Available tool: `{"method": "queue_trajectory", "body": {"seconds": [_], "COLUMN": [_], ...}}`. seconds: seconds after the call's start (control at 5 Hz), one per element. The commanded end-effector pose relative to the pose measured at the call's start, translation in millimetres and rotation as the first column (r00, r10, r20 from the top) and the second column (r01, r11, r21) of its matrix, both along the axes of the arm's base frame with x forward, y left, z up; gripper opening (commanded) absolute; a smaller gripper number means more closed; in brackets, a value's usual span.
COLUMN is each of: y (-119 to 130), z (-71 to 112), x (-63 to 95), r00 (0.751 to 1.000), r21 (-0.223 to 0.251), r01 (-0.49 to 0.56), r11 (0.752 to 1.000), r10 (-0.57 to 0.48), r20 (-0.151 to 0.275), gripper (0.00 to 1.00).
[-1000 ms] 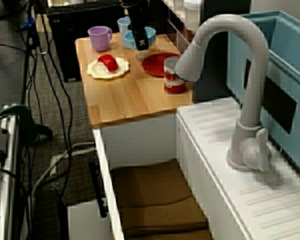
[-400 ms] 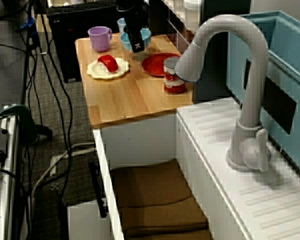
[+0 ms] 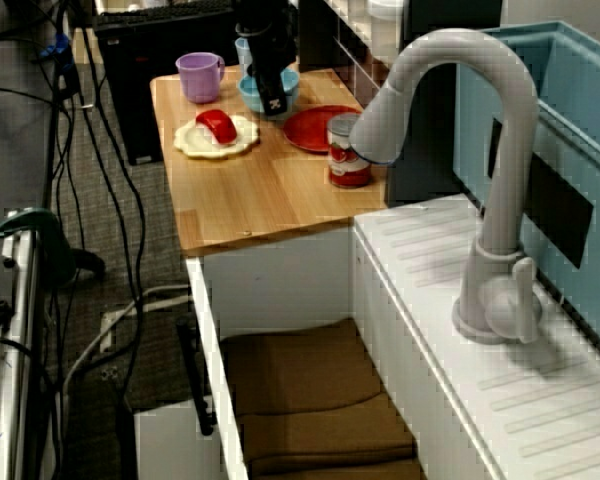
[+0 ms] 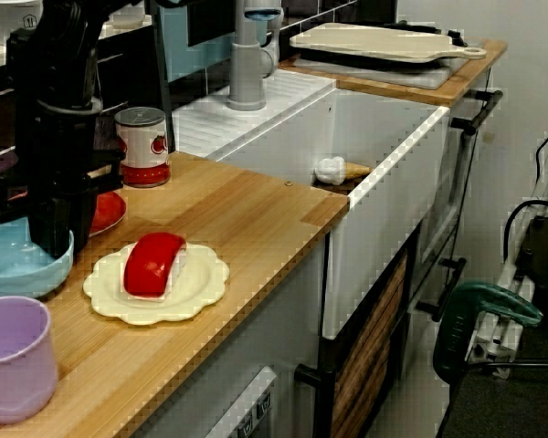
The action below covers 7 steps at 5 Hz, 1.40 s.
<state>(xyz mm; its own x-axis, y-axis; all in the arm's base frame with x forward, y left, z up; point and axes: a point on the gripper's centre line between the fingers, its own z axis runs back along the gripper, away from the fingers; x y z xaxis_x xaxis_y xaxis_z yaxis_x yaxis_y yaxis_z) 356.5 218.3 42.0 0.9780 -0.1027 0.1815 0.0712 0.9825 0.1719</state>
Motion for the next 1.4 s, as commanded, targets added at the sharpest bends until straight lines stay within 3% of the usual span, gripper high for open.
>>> {"method": "queue_trajectory", "body": {"seconds": [0.0, 0.2, 0.6, 1.2], "y": [0.7, 3.3, 2.3, 4.8], "z": [8.6, 12.3, 20.5, 57.5], "x": [7.6, 10.6, 15.0, 12.2], "r00": [0.999, 1.0, 1.0, 0.998], "r21": [0.069, 0.054, 0.011, -0.06], "r01": [0.019, -0.001, 0.0, 0.009], "r11": [0.997, 0.999, 1.0, 0.998], "r10": [-0.021, 0.0, 0.0, -0.005], "r20": [0.025, 0.024, 0.015, 0.067], "gripper": [0.9, 1.0, 1.0, 1.0]}}
